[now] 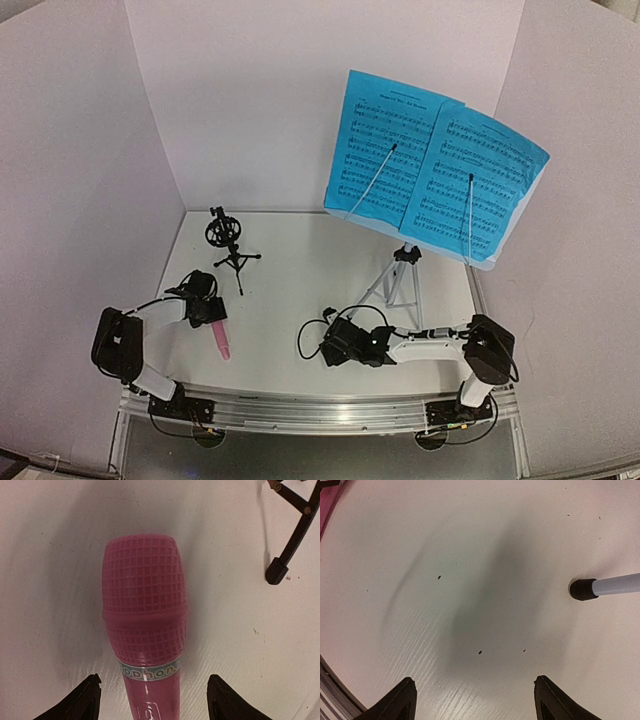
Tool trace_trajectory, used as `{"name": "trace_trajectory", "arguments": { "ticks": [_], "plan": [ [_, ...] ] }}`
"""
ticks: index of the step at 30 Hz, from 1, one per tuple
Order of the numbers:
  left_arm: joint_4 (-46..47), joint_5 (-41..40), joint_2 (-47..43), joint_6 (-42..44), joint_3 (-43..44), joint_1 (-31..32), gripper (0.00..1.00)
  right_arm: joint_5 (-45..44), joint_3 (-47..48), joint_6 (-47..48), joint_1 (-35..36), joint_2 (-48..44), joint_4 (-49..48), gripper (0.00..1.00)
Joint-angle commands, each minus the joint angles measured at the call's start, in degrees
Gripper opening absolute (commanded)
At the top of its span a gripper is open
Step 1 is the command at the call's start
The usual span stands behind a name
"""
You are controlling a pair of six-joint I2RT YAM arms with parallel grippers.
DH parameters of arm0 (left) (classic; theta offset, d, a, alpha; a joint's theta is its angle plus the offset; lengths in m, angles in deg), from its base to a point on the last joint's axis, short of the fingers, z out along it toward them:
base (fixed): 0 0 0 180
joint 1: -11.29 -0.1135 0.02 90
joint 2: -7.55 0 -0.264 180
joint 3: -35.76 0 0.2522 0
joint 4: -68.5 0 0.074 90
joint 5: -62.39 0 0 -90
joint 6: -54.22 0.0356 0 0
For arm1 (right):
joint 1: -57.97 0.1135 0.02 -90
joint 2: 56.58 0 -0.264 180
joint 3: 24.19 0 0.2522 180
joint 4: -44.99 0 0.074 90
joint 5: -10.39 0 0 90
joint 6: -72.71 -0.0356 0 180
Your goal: Set up the instrument practice props
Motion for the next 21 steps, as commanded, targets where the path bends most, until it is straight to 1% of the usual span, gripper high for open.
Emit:
{"name": "trace_trajectory", "arguments": {
  "ticks": [1,3,8,9,12,14,18,21],
  "plan": [
    [3.83,-1.65,3.15,0.92,-0.32,-0.18,0.7,-3.26,-1.32,-2.37,-0.03,-4.77,-1.0,0.79],
    [4.51,-1.43,5.15,0.53,-0.22,-0.28,0.65,-3.4,-1.93,-2.87,-0.07,-5.16,-1.0,0.79],
    [4.59,-1.59,6.14,0.11,0.22,-0.32,0.41,-3.88,-2.48,-3.54,-0.05,-6.01,-1.0,0.79],
    [4.45,-2.11,6.0,-0.1,0.21,-0.32,0.36,-4.14,-2.53,-3.56,-0.07,-6.12,-1.0,0.79],
    [3.64,-3.39,4.7,-0.98,-0.1,-0.74,0.11,-4.74,-2.39,-3.46,-0.07,-6.31,-0.99,0.79],
    [1.98,-3.61,3.42,-2.49,0.1,-2.17,0.01,-4.5,-2.07,-2.99,-0.07,-6.06,-0.99,0.79],
    [-2.98,-0.83,-0.89,-5.48,3.67,-6.65,0.0,-3.54,-1.05,-2.51,-0.08,-5.22,-1.01,0.79],
    [-9.39,-0.48,-4.72,-4.62,10.69,-8.86,0.0,-3.19,-0.15,-1.9,-0.05,-4.55,-1.02,0.79]
  ]
}}
